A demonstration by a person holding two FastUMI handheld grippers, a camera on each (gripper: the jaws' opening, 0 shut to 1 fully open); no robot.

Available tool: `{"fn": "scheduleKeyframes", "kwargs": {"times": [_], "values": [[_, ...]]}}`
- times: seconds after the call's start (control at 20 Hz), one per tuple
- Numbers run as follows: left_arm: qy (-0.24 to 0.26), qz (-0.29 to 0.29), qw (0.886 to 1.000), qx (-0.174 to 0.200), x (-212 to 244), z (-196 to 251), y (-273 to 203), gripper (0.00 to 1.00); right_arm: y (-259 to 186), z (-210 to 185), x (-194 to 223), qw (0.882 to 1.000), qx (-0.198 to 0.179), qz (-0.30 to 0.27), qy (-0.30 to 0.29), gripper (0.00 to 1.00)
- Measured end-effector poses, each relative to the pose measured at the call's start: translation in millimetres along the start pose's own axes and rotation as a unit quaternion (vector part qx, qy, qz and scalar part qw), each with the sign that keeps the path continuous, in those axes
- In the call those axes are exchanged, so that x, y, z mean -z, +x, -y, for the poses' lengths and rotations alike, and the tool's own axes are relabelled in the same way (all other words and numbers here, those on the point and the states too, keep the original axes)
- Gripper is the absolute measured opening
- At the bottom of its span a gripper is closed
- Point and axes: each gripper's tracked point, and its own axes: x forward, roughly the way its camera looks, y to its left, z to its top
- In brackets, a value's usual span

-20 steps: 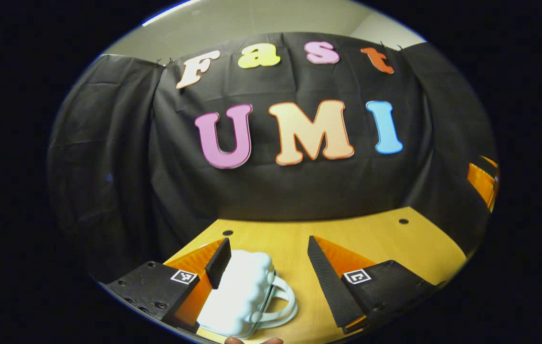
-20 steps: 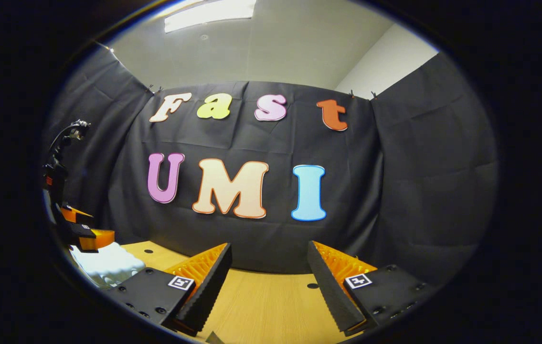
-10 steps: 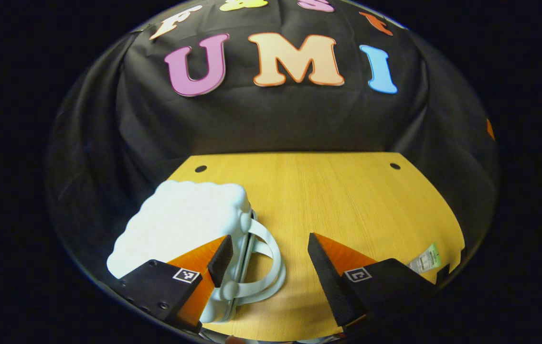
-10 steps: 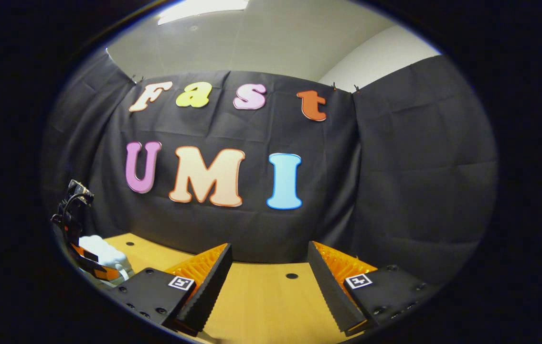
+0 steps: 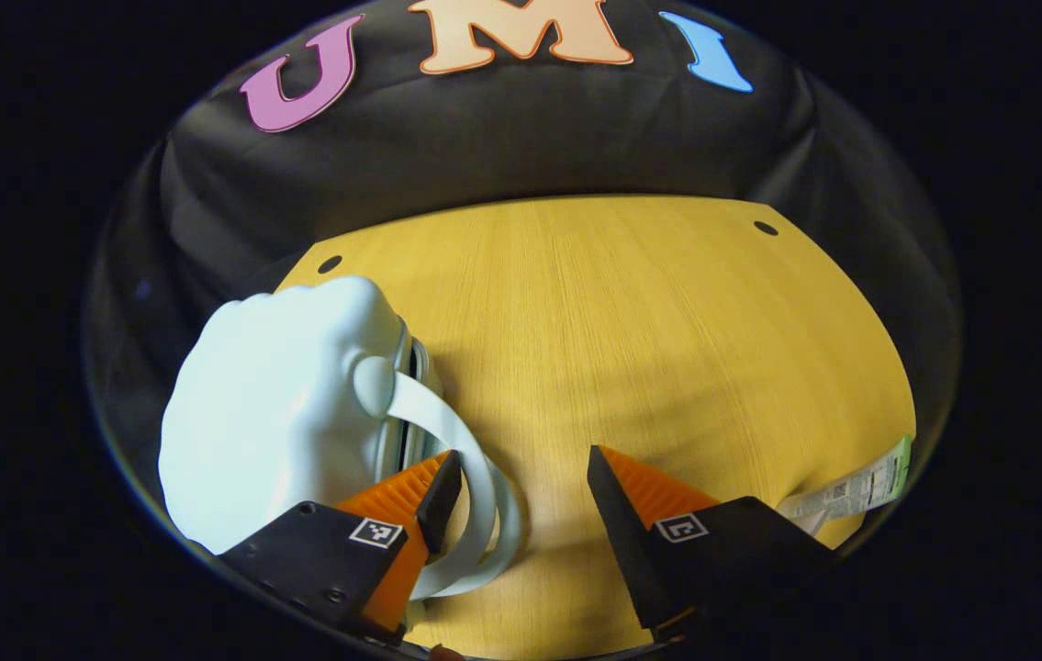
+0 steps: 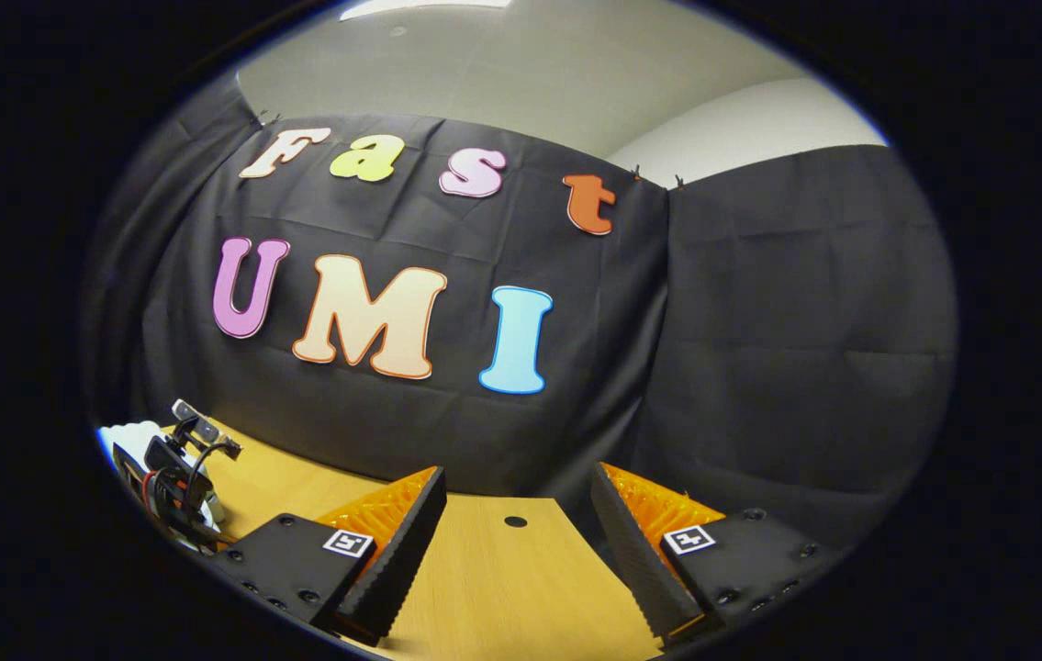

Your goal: First open the suitcase, pack the skin care products into it, and then close the suitcase.

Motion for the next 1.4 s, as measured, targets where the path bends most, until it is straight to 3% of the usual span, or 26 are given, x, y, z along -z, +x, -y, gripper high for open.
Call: {"fn": "scheduleKeyframes", "kwargs": {"times": [0.25, 0.3, 0.35, 0.55, 0.65, 0.7, 0.75, 0.8, 1.0, 1.15, 1.4], "values": [[0.006, 0.0, 1.0, -0.015, 5.1, -5.8, 1.1, 0.78, -4.4, -11.4, -5.4, 1.0, -0.009, 0.014, -0.012, 0.98], [0.001, -0.002, 1.0, -0.018, 9.0, -6.8, -0.1, 0.7, -4.7, -13.2, -3.4, 1.0, -0.01, 0.012, -0.01, 0.98], [-0.002, -0.003, 1.0, -0.018, 11.6, -6.1, -0.1, 0.76, -5.5, -14.7, -1.6, 1.0, -0.012, 0.009, -0.007, 0.98], [0.018, -0.034, 0.999, -0.019, 28.3, -9.8, 6.6, 0.55, -7.4, -16.8, 0.6, 1.0, -0.016, 0.006, 0.004, 1.0], [0.026, -0.037, 0.999, -0.024, 26.7, -13.9, 8.5, 0.38, -7.9, -17.2, 0.5, 1.0, -0.017, 0.009, 0.004, 0.98], [0.034, -0.039, 0.998, -0.028, 26.8, -19.9, 8.5, 0.24, -8.7, -18.2, 1.5, 1.0, -0.02, 0.01, 0.005, 0.98], [0.035, -0.042, 0.998, -0.021, 26.2, -17.6, 10.5, 0.21, -8.8, -18.8, 1.4, 1.0, -0.021, 0.011, 0.005, 0.98], [0.035, -0.05, 0.998, -0.012, 27.1, -17.6, 5.7, 0.09, -9.1, -19.6, 2.3, 1.0, -0.023, 0.011, 0.006, 0.98], [0.015, -0.058, 0.998, 0.023, 18.4, -13.6, -6.0, 0.01, -10.5, -22.8, 2.4, 0.999, -0.028, 0.015, 0.021, 0.98], [0.04, -0.03, 0.999, 0.015, -0.7, -11.1, -25.8, 0.0, -9.7, -24.2, 2.3, 0.999, -0.032, 0.017, 0.027, 0.98], [0.036, 0.005, 0.999, 0.021, -22.7, -18.4, -54.8, 0.0, -6.2, -44.6, 4.6, 0.998, -0.054, 0.016, 0.038, 0.99]]}}
